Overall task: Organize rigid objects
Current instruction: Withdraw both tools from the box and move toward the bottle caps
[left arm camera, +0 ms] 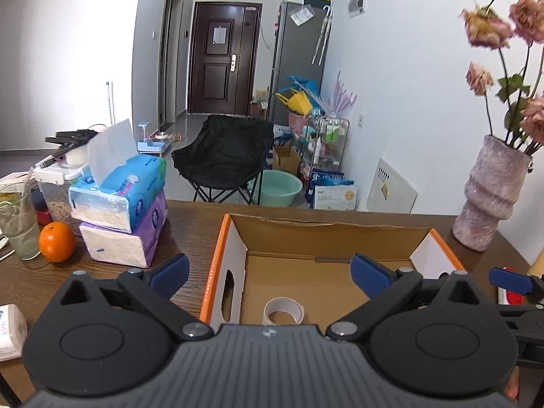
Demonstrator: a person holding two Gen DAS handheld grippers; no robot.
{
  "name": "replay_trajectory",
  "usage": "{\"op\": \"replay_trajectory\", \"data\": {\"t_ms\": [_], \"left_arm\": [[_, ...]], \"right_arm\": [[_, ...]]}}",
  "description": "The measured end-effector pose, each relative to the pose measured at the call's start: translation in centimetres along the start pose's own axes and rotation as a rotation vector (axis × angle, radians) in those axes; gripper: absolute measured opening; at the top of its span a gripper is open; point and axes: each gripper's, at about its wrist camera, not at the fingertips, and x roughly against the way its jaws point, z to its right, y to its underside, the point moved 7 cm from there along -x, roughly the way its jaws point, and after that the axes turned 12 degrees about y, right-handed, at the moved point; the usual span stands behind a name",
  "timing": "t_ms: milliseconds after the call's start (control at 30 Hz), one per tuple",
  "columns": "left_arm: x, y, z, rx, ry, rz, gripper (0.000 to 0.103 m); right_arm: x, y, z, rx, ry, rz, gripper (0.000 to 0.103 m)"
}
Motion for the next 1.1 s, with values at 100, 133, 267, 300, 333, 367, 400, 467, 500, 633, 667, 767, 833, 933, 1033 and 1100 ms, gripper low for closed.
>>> {"op": "replay_trajectory", "data": {"t_ms": [100,133,267,300,333,367,400,467,500,633,667,767,833,933,1033,1100], "left_arm": [[1.2,0.2,0.3,-0.003,0.006,0.005,0.103],[1.5,0.3,0.3,-0.003,0.008,0.006,0.103],[3.0,0.9,0.7,-0.002,0.008,0.008,0.103],[3.3,1.0,0.7,-0.002,0.009,0.009,0.103],[3.7,1.1,0.8,-0.002,0.009,0.010,0.103],[4.1,1.3,0.8,-0.001,0.010,0.010,0.103],[4.4,1.5,0.9,0.000,0.009,0.011,0.103],[5.2,1.7,1.0,-0.002,0.010,0.013,0.103],[5.5,1.9,1.0,-0.003,0.010,0.013,0.103],[6.9,2.6,1.2,-0.003,0.009,0.010,0.103],[7.3,2.8,1.3,-0.004,0.007,0.009,0.103],[8.6,3.3,1.4,-0.005,0.001,0.011,0.103],[9.6,3.7,1.5,-0.006,-0.001,0.015,0.103],[11.1,4.2,1.7,-0.004,0.001,0.022,0.103],[12.4,4.7,1.9,-0.001,0.000,0.027,0.103],[13.2,5.0,2.0,0.001,0.000,0.029,0.103]], "right_arm": [[1.1,-0.1,0.5,-0.010,0.000,0.011,0.103],[1.5,-0.1,0.6,-0.012,0.000,0.014,0.103],[2.8,0.1,1.1,-0.021,0.004,0.024,0.103],[3.1,0.1,1.2,-0.022,0.004,0.026,0.103],[3.5,0.2,1.3,-0.024,0.004,0.028,0.103],[3.8,0.2,1.3,-0.026,0.005,0.030,0.103],[4.2,0.3,1.4,-0.027,0.004,0.031,0.103],[4.9,0.5,1.5,-0.026,0.006,0.033,0.103],[5.3,0.7,1.6,-0.026,0.007,0.033,0.103],[6.5,1.2,1.8,-0.025,0.008,0.034,0.103],[6.9,1.3,1.8,-0.026,0.008,0.034,0.103],[7.9,1.8,2.0,-0.027,0.009,0.036,0.103],[8.8,2.2,2.1,-0.024,0.008,0.037,0.103],[10.0,2.7,2.1,-0.018,0.010,0.039,0.103],[11.2,3.2,2.2,-0.017,0.010,0.042,0.103],[12.0,3.7,2.4,-0.020,0.007,0.043,0.103]]}}
